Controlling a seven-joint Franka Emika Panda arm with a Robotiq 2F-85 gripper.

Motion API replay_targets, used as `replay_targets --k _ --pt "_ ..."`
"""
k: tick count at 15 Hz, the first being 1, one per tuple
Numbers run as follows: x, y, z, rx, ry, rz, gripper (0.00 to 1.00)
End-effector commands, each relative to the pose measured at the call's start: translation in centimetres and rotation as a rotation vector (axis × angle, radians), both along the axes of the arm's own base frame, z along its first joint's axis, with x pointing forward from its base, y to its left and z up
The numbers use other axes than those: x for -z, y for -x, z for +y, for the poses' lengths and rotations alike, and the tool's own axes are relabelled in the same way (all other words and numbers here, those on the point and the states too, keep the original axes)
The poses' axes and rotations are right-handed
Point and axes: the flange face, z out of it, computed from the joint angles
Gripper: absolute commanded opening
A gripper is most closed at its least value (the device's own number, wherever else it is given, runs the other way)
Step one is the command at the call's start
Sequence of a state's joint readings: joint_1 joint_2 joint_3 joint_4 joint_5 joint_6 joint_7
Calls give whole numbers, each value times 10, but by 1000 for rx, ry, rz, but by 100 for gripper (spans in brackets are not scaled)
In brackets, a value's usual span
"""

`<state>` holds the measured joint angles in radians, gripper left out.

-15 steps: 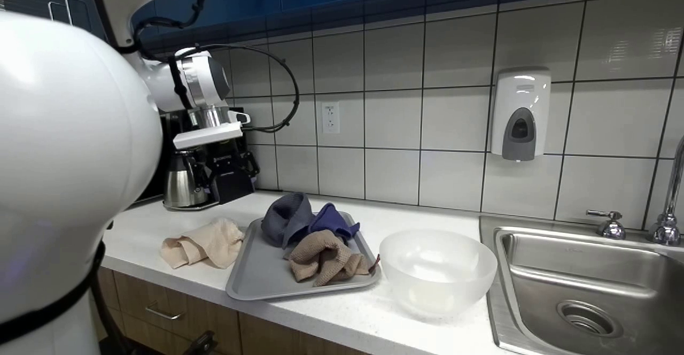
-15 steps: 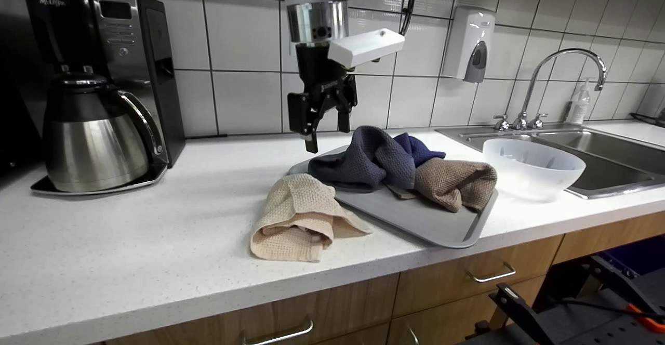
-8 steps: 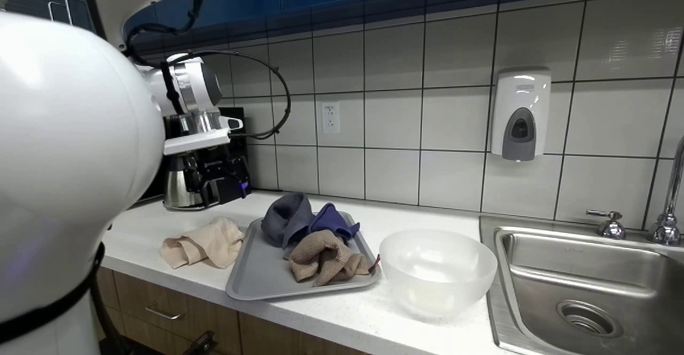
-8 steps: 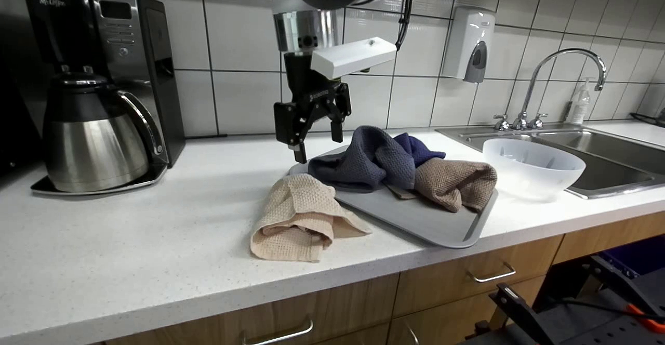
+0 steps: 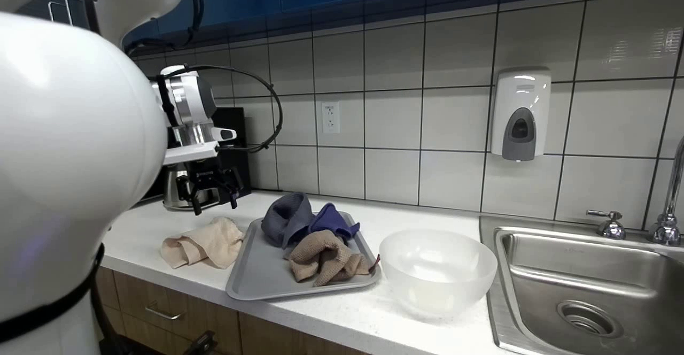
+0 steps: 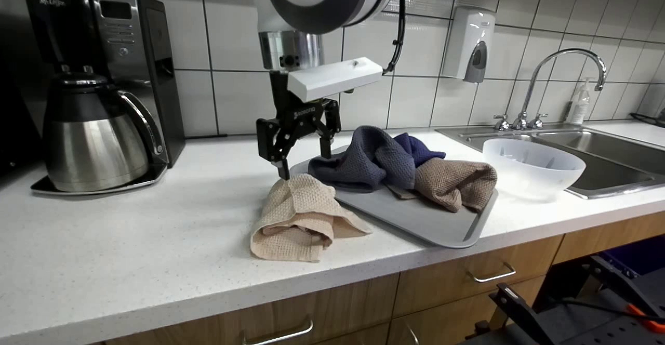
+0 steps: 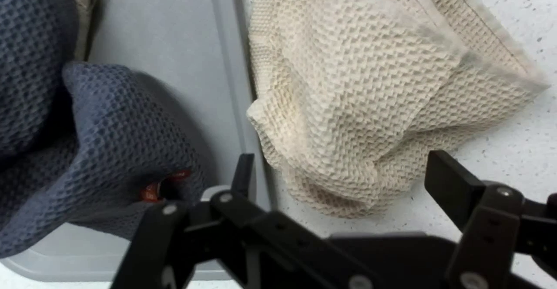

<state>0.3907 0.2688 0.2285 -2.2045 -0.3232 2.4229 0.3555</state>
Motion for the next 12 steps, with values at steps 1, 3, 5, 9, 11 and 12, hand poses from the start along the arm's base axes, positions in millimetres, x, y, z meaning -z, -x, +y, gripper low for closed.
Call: replay_targets --k 1,3,5,9,11,12 --pt "5 -2 11 83 -17 -14 100" --pt "9 -1 15 122 -20 -17 100" --pt "12 0 17 155 -15 -15 100" --pt "18 2 18 221 -9 -3 100" --pt "21 2 17 244 -11 0 100" --pt "22 2 16 256 -11 -1 100"
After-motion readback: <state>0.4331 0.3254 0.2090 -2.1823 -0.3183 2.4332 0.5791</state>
